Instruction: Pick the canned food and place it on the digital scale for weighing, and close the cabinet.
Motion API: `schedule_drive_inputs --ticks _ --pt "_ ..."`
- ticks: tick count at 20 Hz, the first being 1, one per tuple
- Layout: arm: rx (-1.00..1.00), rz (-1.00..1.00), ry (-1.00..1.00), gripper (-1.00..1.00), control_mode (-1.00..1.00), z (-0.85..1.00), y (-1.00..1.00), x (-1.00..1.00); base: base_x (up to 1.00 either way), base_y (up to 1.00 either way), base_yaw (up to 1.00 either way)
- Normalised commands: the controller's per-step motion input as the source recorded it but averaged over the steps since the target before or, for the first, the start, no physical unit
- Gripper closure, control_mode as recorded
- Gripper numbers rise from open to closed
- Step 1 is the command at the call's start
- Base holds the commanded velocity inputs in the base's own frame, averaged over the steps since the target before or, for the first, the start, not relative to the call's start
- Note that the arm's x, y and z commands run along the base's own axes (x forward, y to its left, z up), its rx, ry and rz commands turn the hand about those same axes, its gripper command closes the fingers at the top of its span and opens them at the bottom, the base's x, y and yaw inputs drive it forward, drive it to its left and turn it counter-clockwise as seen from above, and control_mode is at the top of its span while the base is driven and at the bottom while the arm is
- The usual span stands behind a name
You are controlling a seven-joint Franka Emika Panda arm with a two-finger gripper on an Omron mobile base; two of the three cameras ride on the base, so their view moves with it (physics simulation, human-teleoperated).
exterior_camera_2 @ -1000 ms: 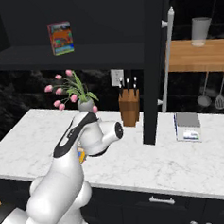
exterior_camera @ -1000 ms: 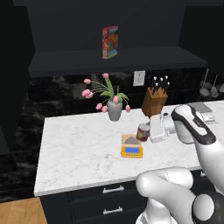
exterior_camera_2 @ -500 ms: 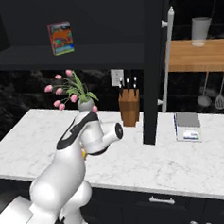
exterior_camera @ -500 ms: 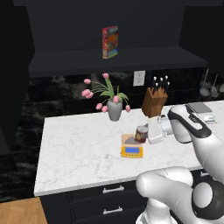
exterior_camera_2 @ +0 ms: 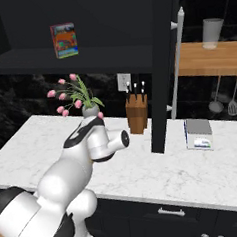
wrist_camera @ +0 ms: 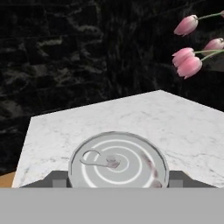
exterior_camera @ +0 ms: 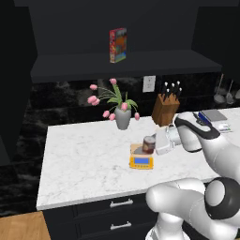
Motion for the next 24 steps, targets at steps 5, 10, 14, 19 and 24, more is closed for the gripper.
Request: schedule_drive_inputs --ticks 5,10,14,19,24 --pt "0.0 0.0 0.0 1.0 -1.0 -0.14 0.03 0.18 0.0 0.0 0.0" --pt "0.0 0.0 0.0 1.0 -1.0 -0.06 0.0 0.2 0.0 0.0 0.0" --pt "0.0 0.0 0.0 1.0 -1.0 -0.11 0.0 0.19 0.0 0.0 0.0" --pt "0.0 0.0 0.0 1.0 -1.0 -0.15 0.0 0.12 0.0 0.0 0.0" --pt "0.0 0.0 0.0 1.0 -1.0 -0.28 0.0 0.14 0.0 0.0 0.0"
